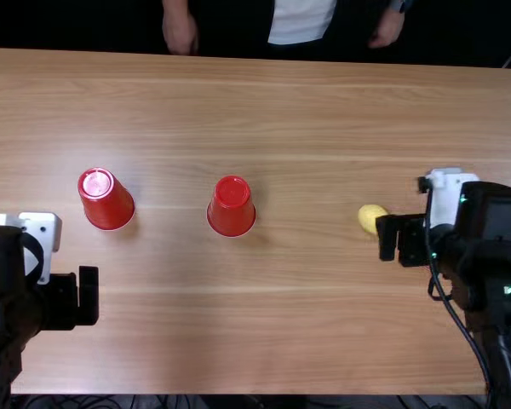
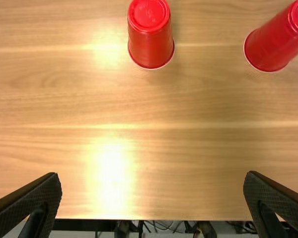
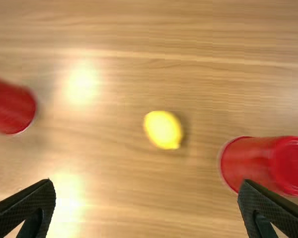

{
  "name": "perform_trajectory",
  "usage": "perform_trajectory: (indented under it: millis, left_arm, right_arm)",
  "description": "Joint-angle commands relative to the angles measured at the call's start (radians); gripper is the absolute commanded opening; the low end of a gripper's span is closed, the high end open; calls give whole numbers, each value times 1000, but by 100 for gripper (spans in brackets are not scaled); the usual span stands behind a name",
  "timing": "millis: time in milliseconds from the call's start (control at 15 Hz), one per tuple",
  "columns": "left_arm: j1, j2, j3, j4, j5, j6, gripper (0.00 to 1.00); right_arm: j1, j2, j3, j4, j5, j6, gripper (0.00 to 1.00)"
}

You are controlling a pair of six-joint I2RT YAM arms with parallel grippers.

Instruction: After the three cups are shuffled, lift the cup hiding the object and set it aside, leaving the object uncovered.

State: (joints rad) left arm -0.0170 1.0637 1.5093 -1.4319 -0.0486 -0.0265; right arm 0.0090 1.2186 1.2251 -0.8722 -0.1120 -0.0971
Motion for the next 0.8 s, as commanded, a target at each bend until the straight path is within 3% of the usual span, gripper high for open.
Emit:
perform_trajectory:
  millis: [0, 133, 200, 533, 733]
  left_arm:
    - [9, -27, -18, -6, 1, -1, 100]
    - [6, -68, -49, -6, 1, -3, 100]
    - [6, -80, -57, -9, 1, -3, 100]
    - [9, -203, -156, -21, 4, -34, 100]
    - [14, -318, -293, 5, 12, -36, 100]
  right_arm:
    - [37, -47, 20, -31, -2, 12, 100]
    - [46, -122, 11, -88, -2, 60, 100]
    - [46, -136, 10, -101, -2, 66, 100]
    - [46, -317, -47, -220, -2, 68, 100]
    - [43, -502, -171, -233, 0, 69, 100]
